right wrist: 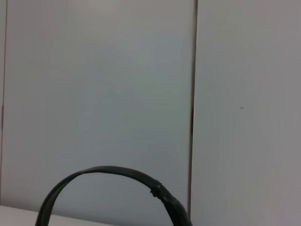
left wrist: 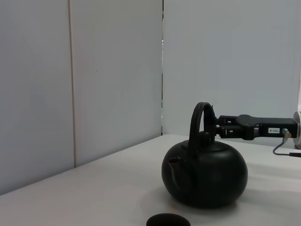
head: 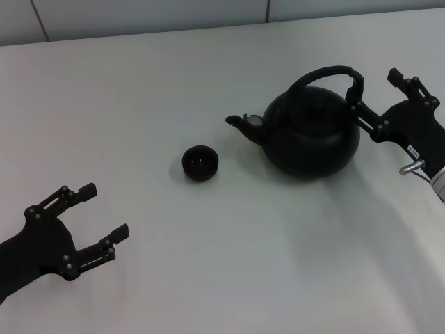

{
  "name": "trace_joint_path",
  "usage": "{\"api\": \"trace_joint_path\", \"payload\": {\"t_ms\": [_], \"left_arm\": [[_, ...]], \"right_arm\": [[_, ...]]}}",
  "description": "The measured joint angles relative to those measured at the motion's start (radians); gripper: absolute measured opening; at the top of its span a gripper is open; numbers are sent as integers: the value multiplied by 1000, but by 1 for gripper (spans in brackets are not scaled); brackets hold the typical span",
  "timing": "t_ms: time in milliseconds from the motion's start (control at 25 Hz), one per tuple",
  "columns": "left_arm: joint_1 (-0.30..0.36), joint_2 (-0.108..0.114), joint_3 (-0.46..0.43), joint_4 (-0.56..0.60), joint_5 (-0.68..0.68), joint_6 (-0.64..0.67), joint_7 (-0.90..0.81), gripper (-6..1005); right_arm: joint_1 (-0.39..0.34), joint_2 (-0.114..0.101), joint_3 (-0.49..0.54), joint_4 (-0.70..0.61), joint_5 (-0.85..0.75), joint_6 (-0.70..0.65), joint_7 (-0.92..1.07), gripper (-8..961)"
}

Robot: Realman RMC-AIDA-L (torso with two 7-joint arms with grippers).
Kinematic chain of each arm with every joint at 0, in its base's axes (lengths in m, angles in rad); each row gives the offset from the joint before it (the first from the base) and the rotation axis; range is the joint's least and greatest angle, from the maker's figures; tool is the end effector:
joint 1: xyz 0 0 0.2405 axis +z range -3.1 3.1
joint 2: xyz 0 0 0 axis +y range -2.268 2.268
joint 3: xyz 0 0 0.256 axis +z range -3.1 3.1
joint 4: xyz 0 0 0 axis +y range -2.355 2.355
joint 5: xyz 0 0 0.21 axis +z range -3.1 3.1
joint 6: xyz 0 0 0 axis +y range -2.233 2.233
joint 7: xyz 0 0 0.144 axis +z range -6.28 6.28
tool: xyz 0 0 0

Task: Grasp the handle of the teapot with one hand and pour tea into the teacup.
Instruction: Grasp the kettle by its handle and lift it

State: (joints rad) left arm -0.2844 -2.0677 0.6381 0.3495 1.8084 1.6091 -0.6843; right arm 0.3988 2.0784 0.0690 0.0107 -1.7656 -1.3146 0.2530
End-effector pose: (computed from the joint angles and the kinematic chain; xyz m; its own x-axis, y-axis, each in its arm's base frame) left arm -0.3259 0.2360 -0.0249 0.7892 0.0674 0.6104 0.3663 -0.8494 -0.3798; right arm 0.3417 0.2941 -0.0212 0.7570 0.0215 -0.6530 -0.6131 -0.3221 -0.7214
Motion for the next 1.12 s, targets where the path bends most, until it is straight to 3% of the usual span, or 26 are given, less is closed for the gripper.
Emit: {"api": "trace_joint_path", "payload": {"t_ms": [280,600,800,1040,1120], "left_arm": [[-1,0,0,0,-8,0,-3,851],[-1,0,0,0,-9,1,-4,850],[-2,0,0,0,-9,2,-6,850],[-2,0,0,0,-9,1,-6,850],[-2,0,0,0,-9,1,-6,850]], "right_arm": [[4,1,9,5,0,0,0,775],[7,2,6,6,0,-6,0,577],[12,2,5,7,0,-5,1,323],[17,2,6,8,0,-5,1,105],[20,2,8,8,0,-6,2,98]]}}
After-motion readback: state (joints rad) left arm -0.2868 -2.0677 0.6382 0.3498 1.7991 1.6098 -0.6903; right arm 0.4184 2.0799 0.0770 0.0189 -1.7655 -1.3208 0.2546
